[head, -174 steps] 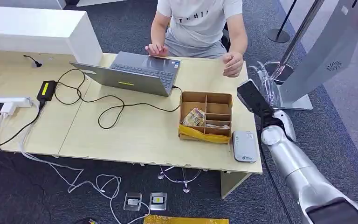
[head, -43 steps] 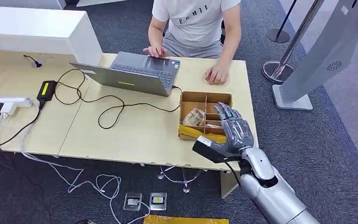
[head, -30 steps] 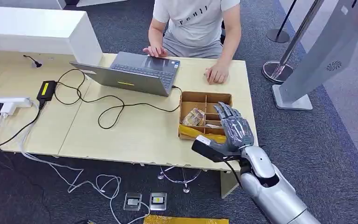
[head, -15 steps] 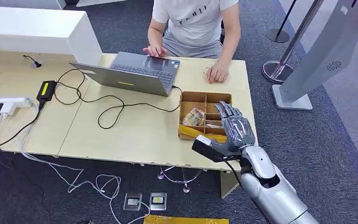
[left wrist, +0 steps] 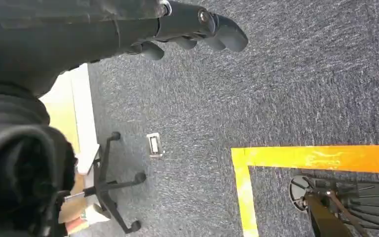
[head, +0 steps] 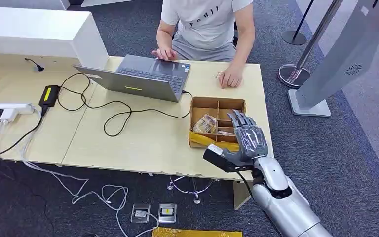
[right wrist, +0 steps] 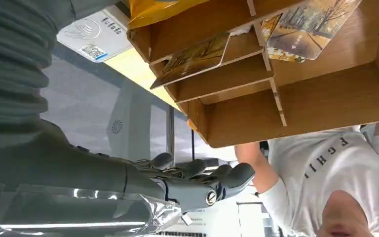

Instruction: Pass the card to the sensor for recognition and then transmit it.

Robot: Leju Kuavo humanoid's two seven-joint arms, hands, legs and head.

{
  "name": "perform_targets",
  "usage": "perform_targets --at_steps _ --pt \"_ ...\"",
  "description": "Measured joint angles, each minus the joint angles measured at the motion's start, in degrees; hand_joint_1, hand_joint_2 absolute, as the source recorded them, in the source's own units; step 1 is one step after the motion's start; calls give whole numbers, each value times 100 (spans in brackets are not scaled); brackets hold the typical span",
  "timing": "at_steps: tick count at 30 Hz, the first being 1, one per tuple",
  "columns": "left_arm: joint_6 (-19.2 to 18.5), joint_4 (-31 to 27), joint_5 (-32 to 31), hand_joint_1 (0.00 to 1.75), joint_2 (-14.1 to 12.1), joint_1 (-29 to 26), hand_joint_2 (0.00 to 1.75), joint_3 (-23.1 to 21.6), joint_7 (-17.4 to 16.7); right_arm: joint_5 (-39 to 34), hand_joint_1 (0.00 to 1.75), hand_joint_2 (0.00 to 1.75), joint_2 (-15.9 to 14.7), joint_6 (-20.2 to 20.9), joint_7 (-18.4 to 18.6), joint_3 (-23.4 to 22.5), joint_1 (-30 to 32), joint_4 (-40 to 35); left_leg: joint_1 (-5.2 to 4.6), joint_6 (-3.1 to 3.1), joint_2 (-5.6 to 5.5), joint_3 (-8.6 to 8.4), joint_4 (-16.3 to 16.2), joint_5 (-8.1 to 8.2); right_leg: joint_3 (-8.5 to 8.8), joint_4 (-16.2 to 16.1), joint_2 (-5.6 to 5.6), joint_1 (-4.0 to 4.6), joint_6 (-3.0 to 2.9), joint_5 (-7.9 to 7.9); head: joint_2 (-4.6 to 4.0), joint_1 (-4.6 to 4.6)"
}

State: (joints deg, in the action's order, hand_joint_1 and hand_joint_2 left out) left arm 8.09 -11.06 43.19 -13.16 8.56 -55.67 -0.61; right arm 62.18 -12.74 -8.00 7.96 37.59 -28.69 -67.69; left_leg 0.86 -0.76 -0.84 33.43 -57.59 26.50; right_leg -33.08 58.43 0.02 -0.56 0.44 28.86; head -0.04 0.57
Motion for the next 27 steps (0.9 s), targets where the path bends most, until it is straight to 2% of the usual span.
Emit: perform_targets --at_steps 15,27 --pt "-2 13 -7 0 0 0 0 -50 0 87 0 175 173 -402 -157 -26 -39 619 0 0 0 0 0 0 1 0 0 0 0 0 0 -2" --pt "4 13 -7 0 0 0 0 -52 2 105 0 175 282 -566 -278 -31 -116 1027 0 0 0 0 0 0 1 0 -1 0 0 0 0 -2"
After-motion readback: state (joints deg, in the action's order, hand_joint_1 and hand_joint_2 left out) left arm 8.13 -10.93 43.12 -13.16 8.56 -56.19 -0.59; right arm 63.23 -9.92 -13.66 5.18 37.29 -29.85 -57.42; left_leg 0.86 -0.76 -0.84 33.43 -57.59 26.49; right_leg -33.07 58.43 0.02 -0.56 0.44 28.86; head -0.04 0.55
